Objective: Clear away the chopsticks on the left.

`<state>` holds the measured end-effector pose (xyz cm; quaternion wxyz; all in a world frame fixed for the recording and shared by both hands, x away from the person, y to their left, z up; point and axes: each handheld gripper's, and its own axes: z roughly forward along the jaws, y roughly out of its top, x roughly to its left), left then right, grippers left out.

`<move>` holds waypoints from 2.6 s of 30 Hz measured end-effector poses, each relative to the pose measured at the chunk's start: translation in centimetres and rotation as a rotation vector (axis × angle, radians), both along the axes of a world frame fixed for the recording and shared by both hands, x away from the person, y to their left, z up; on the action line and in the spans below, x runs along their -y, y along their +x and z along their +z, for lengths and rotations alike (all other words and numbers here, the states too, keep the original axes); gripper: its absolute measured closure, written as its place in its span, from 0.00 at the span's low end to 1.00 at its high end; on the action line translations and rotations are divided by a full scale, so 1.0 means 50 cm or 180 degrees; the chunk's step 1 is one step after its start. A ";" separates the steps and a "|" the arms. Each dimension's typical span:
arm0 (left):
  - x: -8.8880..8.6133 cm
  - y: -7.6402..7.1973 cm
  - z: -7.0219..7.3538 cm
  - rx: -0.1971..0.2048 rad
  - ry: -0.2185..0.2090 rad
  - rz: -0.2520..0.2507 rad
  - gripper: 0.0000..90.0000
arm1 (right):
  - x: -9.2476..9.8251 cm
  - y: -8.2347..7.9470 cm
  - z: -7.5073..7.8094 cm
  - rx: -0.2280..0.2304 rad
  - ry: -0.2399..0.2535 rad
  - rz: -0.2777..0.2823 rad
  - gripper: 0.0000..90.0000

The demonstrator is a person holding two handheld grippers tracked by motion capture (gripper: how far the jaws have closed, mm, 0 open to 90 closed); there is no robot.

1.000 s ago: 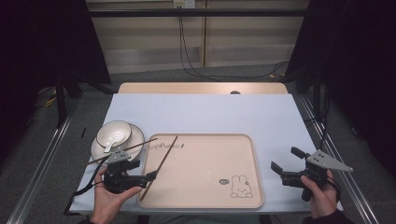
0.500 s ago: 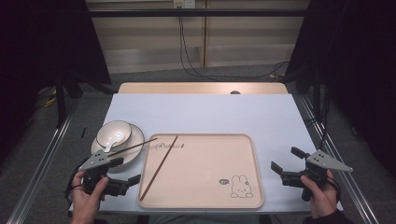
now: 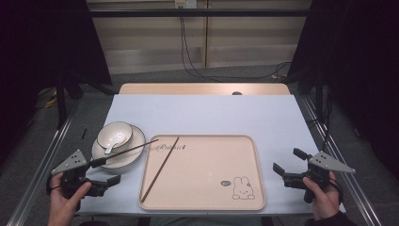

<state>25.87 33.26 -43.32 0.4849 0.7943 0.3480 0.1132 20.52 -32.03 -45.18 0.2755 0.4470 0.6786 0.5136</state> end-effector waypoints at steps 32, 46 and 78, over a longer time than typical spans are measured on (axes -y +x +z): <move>-0.068 0.138 -0.032 -0.0191 0.0841 -0.0347 0.71 | 0.000 0.001 0.000 0.0002 -0.0008 0.0003 0.02; -0.055 0.127 -0.035 -0.0195 0.0879 -0.0569 0.94 | 0.000 0.001 0.000 0.0002 -0.0008 0.0001 0.02; 0.011 0.066 0.005 -0.0438 0.0264 -0.0554 0.94 | 0.000 0.001 0.000 0.0001 0.0007 0.0003 0.02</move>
